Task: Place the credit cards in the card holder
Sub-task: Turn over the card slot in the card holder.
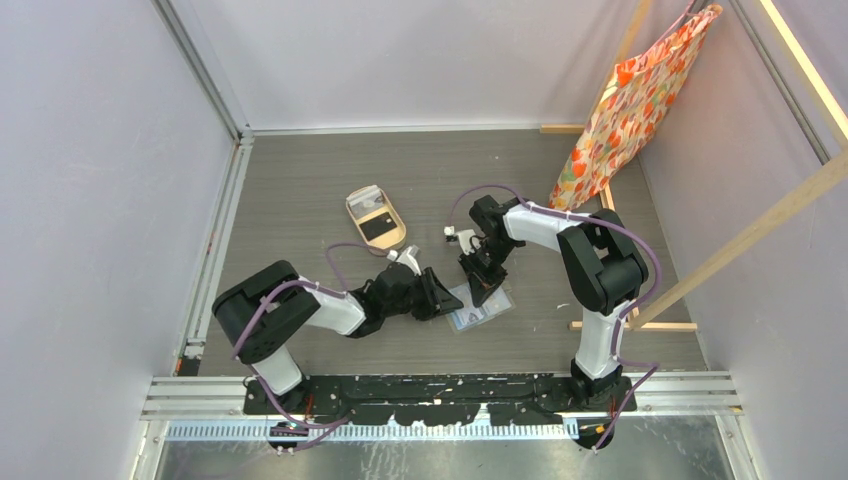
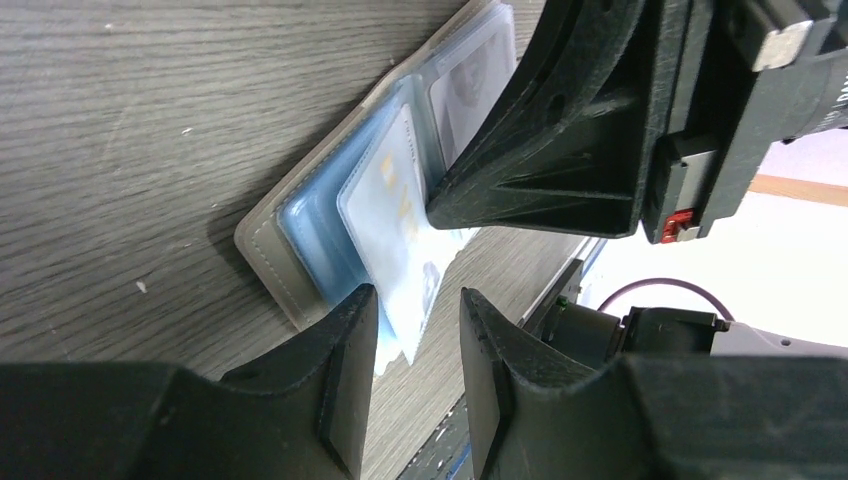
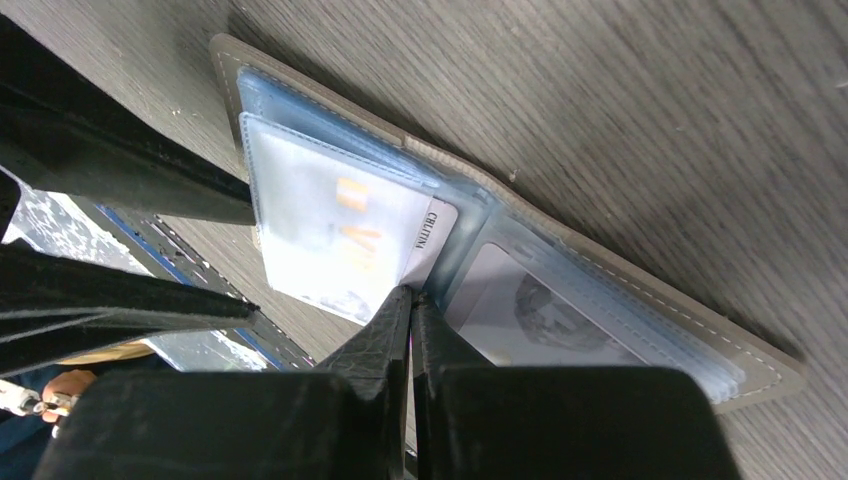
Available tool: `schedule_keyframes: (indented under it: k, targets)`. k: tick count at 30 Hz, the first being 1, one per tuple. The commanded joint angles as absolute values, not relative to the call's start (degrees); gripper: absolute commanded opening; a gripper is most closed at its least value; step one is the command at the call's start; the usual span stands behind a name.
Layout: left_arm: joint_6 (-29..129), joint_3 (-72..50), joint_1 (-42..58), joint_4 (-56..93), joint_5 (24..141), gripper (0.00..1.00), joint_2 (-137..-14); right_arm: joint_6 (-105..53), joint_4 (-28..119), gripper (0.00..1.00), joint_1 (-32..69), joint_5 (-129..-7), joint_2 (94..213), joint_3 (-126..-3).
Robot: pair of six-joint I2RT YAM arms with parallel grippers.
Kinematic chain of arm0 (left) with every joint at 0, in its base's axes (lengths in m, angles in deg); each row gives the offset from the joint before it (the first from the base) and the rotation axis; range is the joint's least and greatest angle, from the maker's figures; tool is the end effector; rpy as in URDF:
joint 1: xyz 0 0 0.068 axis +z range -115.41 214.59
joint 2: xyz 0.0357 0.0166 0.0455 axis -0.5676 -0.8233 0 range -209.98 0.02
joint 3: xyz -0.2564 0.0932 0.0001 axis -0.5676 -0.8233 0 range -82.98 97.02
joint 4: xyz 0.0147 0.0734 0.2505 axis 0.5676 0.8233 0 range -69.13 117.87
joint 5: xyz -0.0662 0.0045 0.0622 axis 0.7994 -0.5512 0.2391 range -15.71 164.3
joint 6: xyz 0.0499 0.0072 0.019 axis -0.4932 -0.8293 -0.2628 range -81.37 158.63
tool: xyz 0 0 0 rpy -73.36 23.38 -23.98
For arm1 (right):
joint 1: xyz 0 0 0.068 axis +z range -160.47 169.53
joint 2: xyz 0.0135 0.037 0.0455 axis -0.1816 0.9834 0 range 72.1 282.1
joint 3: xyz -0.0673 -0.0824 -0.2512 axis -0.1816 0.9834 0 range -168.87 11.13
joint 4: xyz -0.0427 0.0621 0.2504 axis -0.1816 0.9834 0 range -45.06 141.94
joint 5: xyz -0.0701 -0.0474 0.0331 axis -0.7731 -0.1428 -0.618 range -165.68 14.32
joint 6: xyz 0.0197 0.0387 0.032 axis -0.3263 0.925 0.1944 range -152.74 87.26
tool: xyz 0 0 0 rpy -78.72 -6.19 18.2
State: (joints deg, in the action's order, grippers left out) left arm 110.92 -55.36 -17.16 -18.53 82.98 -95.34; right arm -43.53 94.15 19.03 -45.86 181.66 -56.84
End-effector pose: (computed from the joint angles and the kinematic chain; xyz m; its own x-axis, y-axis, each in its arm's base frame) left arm 0.1749 -0.2304 0.1206 -0.9072 -0.3703 -0.1995 -0.0188 0.5094 -0.8603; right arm 0.2785 0.1779 0.1396 -0.7762 -0.6255 -0.0794 -0.5765 0.6531 0.4910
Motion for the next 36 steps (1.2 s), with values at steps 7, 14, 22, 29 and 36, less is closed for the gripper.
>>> schedule_keyframes:
  k: [7,14,22,29,36]
  targets:
    - [106.4,-50.8,-17.3,-11.3,82.8,0.37,-90.5,-45.5,94.7,0.17,19.2,-46.6,178.8,-58.6]
    - [106.0,-49.5,-17.3,-11.5,83.6,0.37,-92.1,-46.4,94.6,0.27,18.5,-47.6,174.2,-58.4]
    - [105.0,-46.6,-17.3,-10.5,84.7,0.37,-93.7,-47.4,95.5,0.26,16.6,-47.5,171.1,-58.9]
    - [104.1,-44.2,-17.2,-10.2,86.2,0.37,-95.2,-47.5,95.2,0.21,10.9,-49.8,168.2,-58.4]
    - [102.2,-39.4,-17.2,-11.2,89.7,0.39,-99.9,-46.7,94.6,0.2,5.2,-50.7,165.6,-58.2]
